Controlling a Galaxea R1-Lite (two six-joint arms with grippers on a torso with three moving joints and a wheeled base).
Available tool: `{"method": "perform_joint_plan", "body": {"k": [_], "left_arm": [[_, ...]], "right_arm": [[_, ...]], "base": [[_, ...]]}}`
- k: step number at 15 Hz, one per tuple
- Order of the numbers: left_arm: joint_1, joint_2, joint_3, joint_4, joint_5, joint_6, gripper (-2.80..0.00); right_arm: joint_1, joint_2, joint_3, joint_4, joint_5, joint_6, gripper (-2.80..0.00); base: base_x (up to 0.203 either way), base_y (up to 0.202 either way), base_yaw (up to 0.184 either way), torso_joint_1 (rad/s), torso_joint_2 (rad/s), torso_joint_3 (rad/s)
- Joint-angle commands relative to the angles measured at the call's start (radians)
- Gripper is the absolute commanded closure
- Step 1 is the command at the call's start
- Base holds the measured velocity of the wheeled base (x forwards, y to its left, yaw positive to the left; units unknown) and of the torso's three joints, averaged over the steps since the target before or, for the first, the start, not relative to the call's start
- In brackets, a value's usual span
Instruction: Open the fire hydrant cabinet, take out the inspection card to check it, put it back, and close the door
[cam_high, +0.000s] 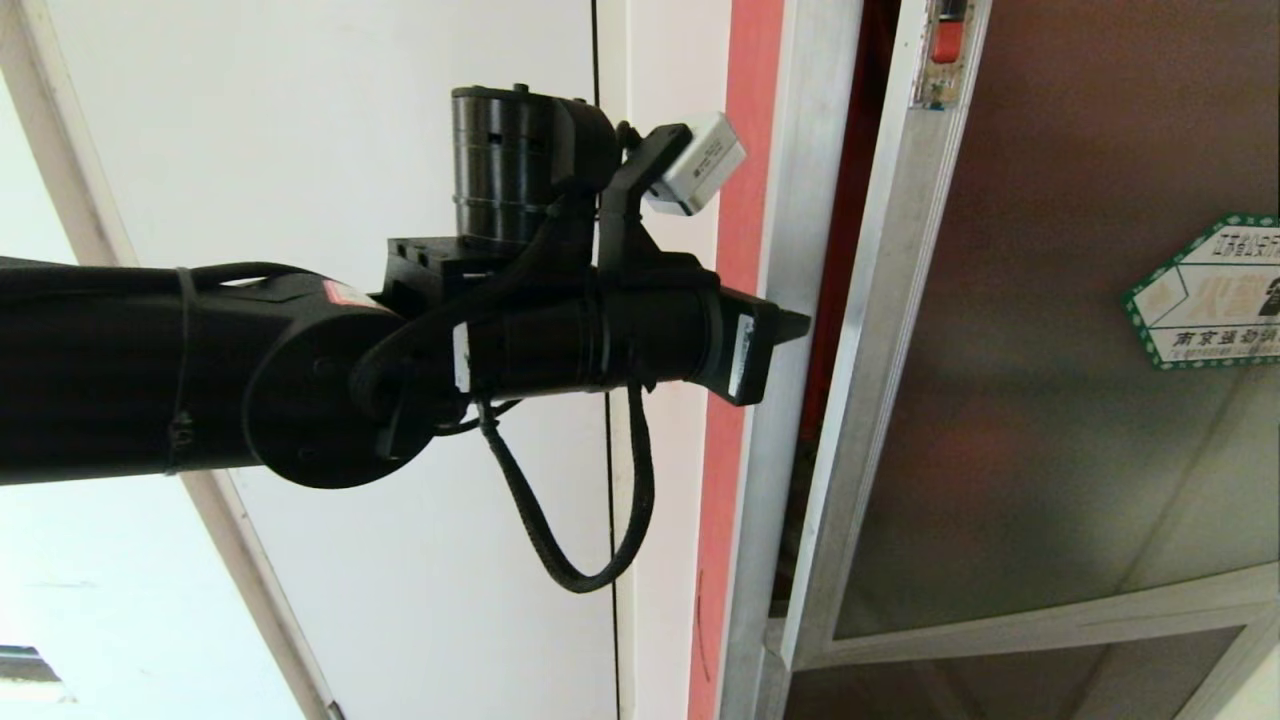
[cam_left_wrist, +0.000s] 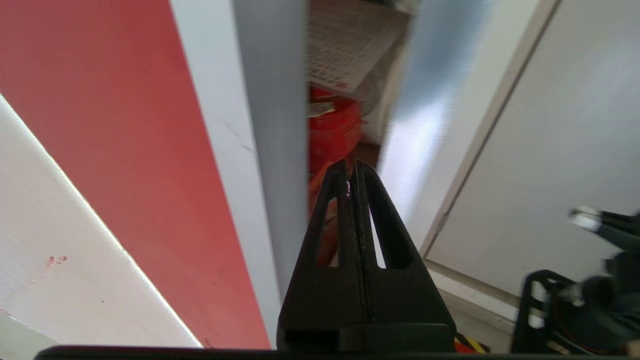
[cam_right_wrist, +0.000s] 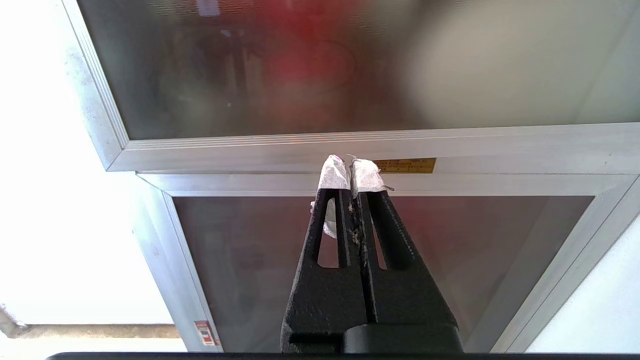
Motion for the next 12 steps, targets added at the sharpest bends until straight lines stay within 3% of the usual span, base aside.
{"method": "perform_joint_plan", "body": {"k": [1,5,12], "left_arm": [[0.000,0.048,-0.024,-0.003,0.003,0.004,0.00],[-0.023,0.093,-0.075,-0.004,0.066,0.004,0.00],[-0.060,0.080,-0.073,-0.004,0.065,-0.005,0.00]], "right_arm": [[0.000,0.002,0.000,0.000,0.001,0.000,0.00],[0.000,0.002,0.000,0.000,0.001,0.000,0.00],[0.000,0.002,0.000,0.000,0.001,0.000,0.00]], "base": [[0.000,0.000,0.000,0.000,0.00,0.000],[0.000,0.000,0.000,0.000,0.00,0.000],[0.000,0.000,0.000,0.000,0.00,0.000]]}}
